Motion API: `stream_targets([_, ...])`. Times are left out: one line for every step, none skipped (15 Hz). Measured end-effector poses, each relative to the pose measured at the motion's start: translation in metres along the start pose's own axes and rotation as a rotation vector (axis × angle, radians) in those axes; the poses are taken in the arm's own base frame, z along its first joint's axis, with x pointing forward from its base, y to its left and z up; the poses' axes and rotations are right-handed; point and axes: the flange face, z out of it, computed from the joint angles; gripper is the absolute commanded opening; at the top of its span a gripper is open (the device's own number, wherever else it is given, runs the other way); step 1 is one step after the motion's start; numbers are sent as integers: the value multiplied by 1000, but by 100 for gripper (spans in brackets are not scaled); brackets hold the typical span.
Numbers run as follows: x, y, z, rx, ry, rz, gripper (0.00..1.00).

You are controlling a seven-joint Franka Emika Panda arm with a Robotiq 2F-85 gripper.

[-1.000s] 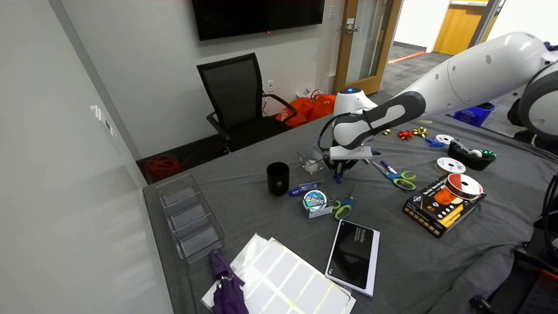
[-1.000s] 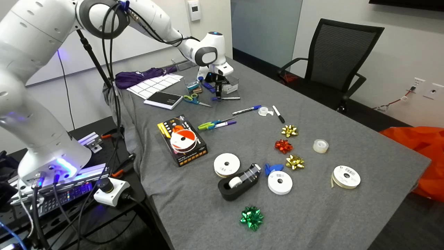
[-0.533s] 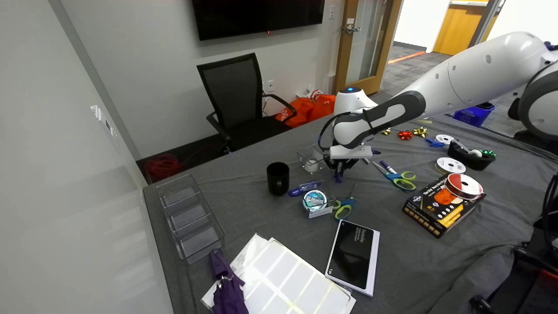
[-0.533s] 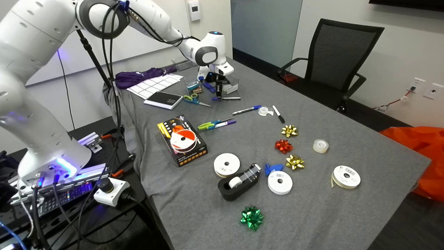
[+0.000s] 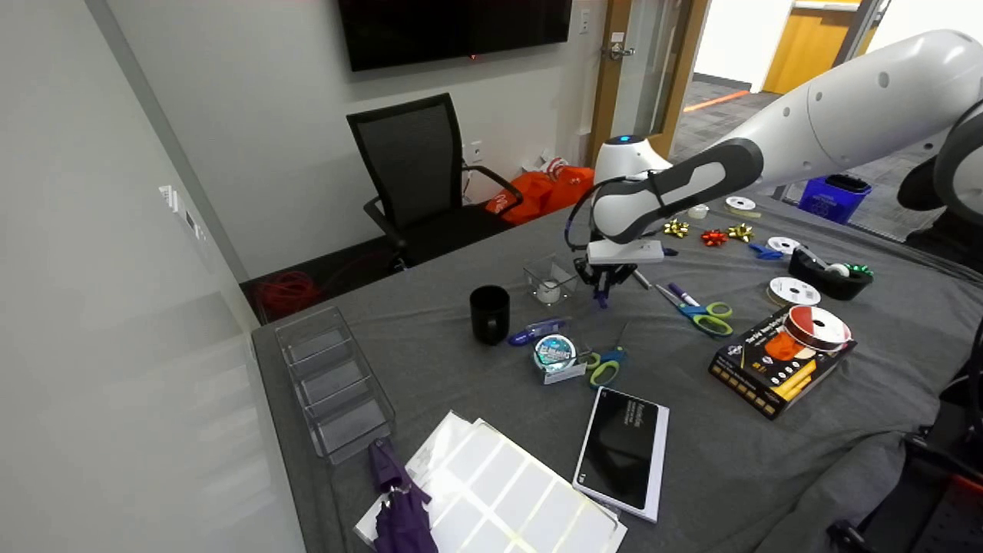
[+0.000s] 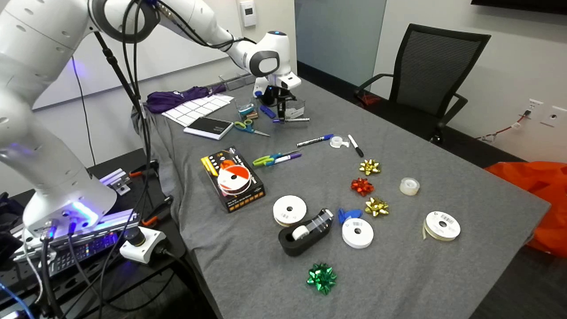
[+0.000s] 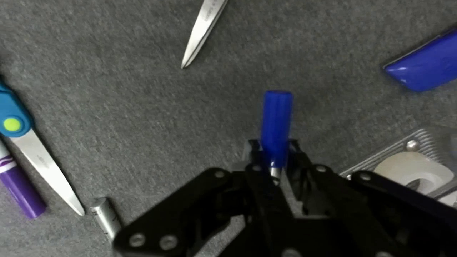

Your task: Put a marker into the cup

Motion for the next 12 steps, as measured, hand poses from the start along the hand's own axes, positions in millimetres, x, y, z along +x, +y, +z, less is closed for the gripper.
stream_targets([0,2,-4,0,-2,-4,5])
stream_targets([0,4,-7,-2,-5,-9,5])
stream_targets([0,6,-10,-4,-8,-15,5])
stream_targets([-1,9,-12,-6,-13,-23,5])
stream_targets([-3,11,-14,-10,-20,-34,5])
stream_targets([-6,14,-16,-15,-30,-46,5])
stream_targets([-9,18,-18,-23,-44,-62,5])
stream_targets([-13,21,-21,-32,-62,-79,5])
stream_targets([-18,25,-25,-40,-80,-96,5])
stream_targets([-22,28,-31,-49,-100,-112,5])
stream_targets([-27,31,-40,-56,-122,-129,20])
stream_targets([-31,32,-51,-62,-142,-145,20])
